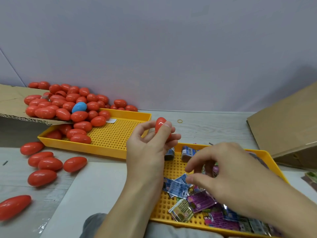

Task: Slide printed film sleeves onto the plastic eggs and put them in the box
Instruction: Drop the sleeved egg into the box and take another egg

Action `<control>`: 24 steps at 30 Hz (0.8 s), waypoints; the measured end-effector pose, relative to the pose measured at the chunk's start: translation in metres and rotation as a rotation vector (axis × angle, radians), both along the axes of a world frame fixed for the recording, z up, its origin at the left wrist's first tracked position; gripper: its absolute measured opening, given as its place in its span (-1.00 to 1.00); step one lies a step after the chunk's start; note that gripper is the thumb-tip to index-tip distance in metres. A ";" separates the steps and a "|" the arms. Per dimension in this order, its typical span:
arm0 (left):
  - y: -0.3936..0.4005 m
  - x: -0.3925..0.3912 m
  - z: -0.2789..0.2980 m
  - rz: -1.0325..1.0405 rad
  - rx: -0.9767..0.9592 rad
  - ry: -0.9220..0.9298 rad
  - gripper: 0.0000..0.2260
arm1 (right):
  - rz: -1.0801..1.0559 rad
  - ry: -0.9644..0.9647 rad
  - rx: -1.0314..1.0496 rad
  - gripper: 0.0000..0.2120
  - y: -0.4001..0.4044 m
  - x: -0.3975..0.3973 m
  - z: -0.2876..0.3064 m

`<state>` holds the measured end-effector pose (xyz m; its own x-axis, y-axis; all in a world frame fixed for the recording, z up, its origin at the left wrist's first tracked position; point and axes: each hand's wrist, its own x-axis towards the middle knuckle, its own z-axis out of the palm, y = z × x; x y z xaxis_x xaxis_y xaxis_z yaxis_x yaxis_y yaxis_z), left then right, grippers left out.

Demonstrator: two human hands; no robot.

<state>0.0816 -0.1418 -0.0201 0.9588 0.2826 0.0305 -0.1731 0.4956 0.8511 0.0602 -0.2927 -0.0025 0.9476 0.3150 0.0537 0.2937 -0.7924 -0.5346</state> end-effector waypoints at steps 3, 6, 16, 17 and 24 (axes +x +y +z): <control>0.002 0.001 0.000 0.016 -0.089 0.023 -0.82 | 0.052 0.019 -0.050 -0.70 0.020 -0.005 -0.008; 0.003 0.002 0.000 0.012 -0.135 0.031 -0.81 | 0.089 0.019 -0.109 -0.65 0.030 -0.005 -0.014; 0.002 0.001 -0.001 -0.006 -0.137 0.011 -0.68 | 0.127 0.072 -0.088 -0.67 0.023 -0.003 -0.011; 0.002 0.002 -0.001 -0.008 -0.134 0.011 -0.69 | 0.136 0.078 -0.090 -0.66 0.023 -0.002 -0.011; 0.003 0.002 -0.003 -0.024 -0.127 0.006 -0.77 | 0.165 0.102 -0.095 -0.65 0.017 -0.002 -0.004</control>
